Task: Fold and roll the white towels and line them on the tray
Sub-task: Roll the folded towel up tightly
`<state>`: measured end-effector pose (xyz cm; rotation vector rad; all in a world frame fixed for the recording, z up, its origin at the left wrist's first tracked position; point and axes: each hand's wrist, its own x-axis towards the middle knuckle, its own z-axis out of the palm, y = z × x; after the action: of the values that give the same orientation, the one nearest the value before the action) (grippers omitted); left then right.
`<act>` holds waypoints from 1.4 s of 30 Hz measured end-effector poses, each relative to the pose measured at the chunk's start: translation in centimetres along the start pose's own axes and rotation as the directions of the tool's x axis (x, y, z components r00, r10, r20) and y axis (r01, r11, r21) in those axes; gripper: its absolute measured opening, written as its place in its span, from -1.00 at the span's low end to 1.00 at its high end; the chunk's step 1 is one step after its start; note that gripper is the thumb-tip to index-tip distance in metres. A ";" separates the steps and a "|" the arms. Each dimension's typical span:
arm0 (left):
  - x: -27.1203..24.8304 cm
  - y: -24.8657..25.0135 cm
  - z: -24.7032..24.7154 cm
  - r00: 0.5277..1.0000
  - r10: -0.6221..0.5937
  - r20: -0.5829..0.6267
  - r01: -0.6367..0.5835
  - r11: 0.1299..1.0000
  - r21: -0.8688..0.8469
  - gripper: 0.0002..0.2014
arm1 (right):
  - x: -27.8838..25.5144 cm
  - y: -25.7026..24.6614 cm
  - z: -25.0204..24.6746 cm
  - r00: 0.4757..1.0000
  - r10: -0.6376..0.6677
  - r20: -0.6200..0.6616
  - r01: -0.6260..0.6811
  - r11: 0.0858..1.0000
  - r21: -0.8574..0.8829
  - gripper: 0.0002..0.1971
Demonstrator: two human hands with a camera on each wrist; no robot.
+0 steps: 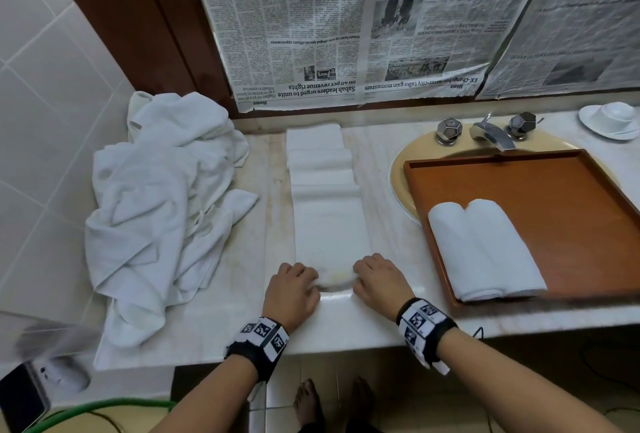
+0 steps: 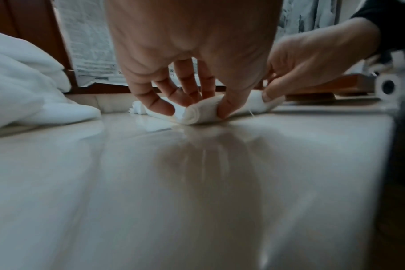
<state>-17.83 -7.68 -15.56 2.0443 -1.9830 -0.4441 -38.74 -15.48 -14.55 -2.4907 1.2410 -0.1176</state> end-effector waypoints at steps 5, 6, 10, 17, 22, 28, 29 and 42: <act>0.4 0.2 -1.5 0.962 -0.260 0.081 0.273 0.922 -0.273 -0.70 | 0.3 1.5 -1.5 0.980 0.139 0.145 -0.182 0.919 0.349 -0.77; 0.4 0.1 -1.5 0.950 -0.304 0.070 0.309 0.892 -0.330 -0.74 | 0.2 1.6 -1.3 0.982 0.145 0.118 -0.178 0.921 0.348 -0.76; 0.5 -0.1 -1.1 0.940 -0.341 0.024 0.328 0.881 -0.341 -0.78 | -0.4 1.2 0.1 0.996 0.085 -0.013 -0.081 0.976 0.201 -0.84; -0.9 -0.2 -0.8 0.993 -0.112 0.044 0.112 0.994 -0.002 -0.75 | -1.4 0.2 0.6 0.996 -0.070 -0.056 0.059 0.983 -0.176 -0.63; -0.6 -0.1 -0.5 0.995 -0.062 0.074 0.054 0.992 0.113 -0.58 | -0.6 -0.7 0.7 0.998 -0.037 -0.042 0.029 0.983 -0.184 -0.82; 0.5 0.1 -1.5 0.977 -0.182 0.107 0.190 0.980 -0.067 -0.68 | 0.6 -0.1 -2.2 0.961 0.228 0.160 -0.258 0.944 0.205 -0.71; 0.6 0.0 -1.7 0.967 -0.218 0.129 0.237 0.958 -0.160 -0.69 | 0.7 0.1 -2.4 0.950 0.260 0.172 -0.300 0.913 0.277 -0.73; 0.3 0.1 -1.0 0.962 -0.273 -0.011 0.268 0.949 -0.168 -0.82 | -0.4 1.1 -0.5 0.998 0.043 -0.035 -0.041 0.998 0.054 -0.75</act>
<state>-17.56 -7.98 -14.59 2.2072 -1.5916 -0.6032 -39.90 -15.88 -14.46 -2.4257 1.2864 -0.1830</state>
